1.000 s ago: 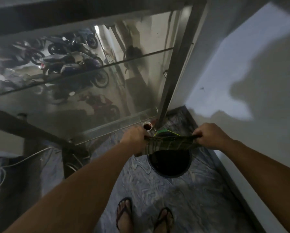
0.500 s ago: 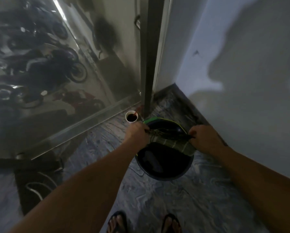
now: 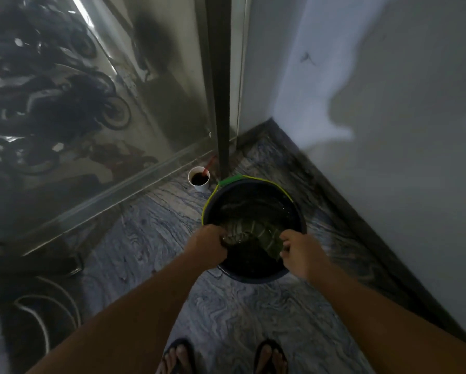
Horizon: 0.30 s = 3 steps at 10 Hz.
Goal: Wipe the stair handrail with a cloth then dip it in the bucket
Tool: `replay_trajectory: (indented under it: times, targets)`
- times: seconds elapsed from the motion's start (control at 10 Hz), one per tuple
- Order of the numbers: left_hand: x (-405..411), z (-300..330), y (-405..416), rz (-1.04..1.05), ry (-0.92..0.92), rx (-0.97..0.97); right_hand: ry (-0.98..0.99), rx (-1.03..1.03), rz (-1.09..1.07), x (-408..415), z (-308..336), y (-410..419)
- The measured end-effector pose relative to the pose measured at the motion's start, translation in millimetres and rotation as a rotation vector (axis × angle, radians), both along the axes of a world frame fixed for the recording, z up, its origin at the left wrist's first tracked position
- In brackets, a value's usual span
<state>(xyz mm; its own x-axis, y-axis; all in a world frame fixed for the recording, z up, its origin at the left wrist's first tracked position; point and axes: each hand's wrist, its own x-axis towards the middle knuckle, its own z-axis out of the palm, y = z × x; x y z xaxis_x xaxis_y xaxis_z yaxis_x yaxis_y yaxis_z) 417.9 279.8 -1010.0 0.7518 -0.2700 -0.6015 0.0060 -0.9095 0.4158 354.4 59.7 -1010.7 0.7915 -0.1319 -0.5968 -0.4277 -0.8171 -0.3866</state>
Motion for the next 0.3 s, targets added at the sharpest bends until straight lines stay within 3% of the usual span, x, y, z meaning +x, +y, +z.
replay_trajectory:
  times: [0.3]
  targets:
    - [-47.3,83.0,45.2,0.053,0.005,0.028,-0.07,-0.067,-0.063,-53.0,78.9,-12.4]
